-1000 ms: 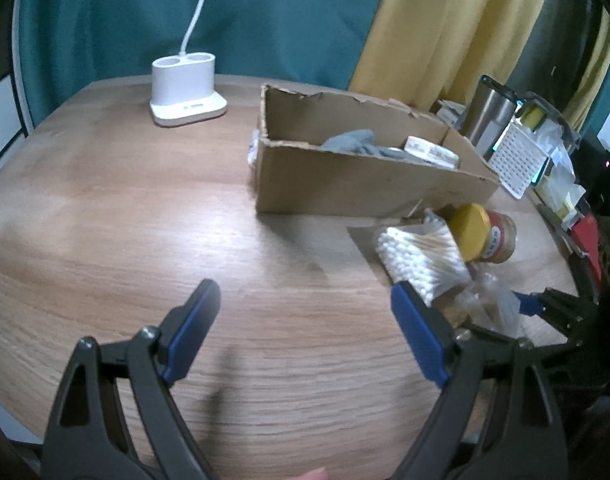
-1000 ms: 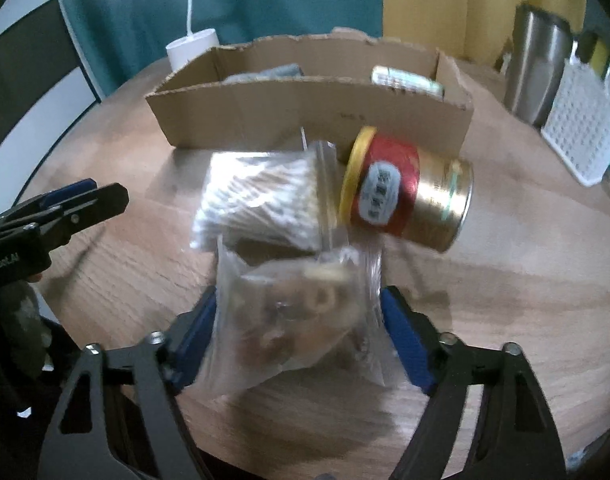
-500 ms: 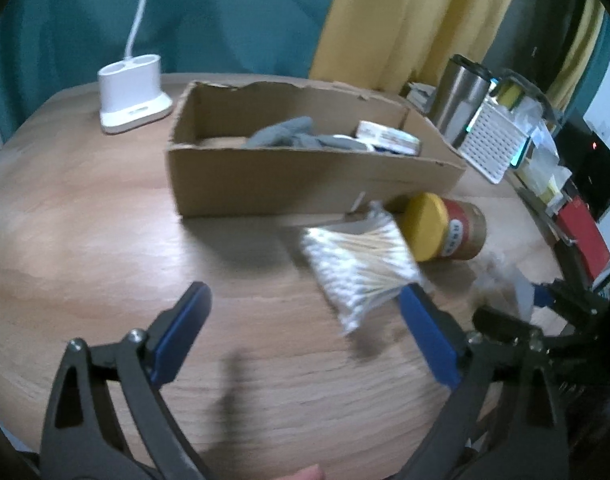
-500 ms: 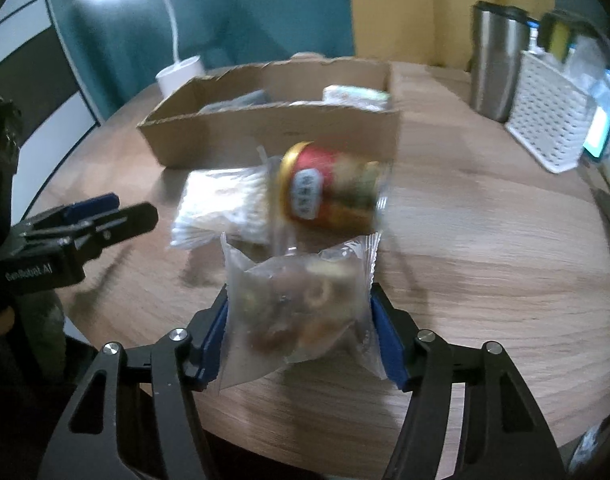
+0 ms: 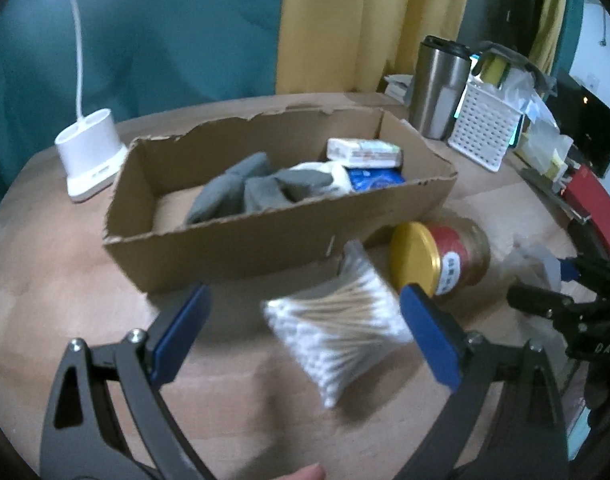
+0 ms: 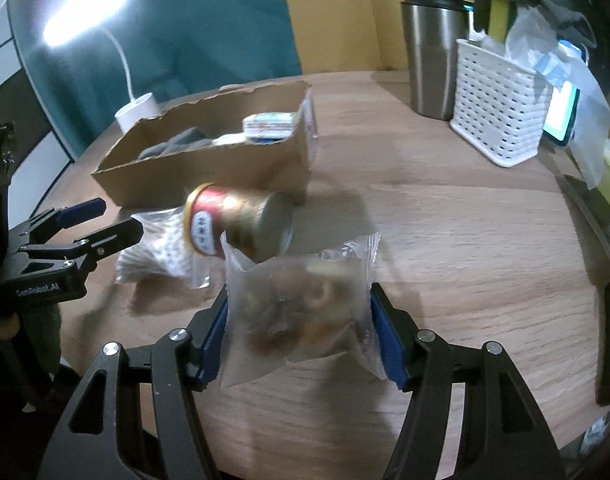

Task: Organize objects
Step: 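Grasp the cotton swab bag with the left gripper while the right grasps the snack bag, then carry the swab bag with the left gripper while the right carries the snack bag over the box, then release the swab bag into the box with the left gripper while the right releases the snack bag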

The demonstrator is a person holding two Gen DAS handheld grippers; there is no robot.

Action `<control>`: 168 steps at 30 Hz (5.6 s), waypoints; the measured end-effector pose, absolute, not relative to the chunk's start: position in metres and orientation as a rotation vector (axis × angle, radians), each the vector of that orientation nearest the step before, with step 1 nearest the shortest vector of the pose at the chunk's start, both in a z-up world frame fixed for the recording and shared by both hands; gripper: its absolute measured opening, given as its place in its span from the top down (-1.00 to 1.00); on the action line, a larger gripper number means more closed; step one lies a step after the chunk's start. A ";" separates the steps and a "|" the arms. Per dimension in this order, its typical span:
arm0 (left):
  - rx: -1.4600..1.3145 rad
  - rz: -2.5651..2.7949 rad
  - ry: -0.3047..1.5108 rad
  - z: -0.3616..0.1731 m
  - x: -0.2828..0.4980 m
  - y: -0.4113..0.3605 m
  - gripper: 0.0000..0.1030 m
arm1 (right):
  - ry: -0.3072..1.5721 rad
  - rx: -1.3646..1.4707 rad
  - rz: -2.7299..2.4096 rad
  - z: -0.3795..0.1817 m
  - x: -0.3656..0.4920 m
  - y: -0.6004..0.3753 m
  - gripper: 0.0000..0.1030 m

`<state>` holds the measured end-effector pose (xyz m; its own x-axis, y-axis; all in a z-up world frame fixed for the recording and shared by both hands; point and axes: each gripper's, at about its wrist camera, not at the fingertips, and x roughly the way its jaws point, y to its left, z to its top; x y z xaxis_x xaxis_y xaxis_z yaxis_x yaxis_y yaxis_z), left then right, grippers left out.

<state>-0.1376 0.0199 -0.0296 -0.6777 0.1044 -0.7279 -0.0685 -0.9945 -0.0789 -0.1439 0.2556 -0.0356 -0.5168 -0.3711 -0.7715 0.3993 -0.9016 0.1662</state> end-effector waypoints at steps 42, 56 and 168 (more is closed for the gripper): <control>-1.254 2.603 0.192 -0.055 -0.120 0.051 -0.04 | 0.058 1.160 -2.458 -0.014 -0.145 0.250 -0.30; -1.142 2.761 -0.032 -0.006 -0.097 -0.003 -0.03 | 0.133 1.071 -2.434 0.017 -0.147 0.212 -0.30; -1.224 2.924 -0.369 -0.016 -0.198 -0.119 -0.38 | 0.083 1.151 -2.342 0.004 -0.282 0.090 -0.64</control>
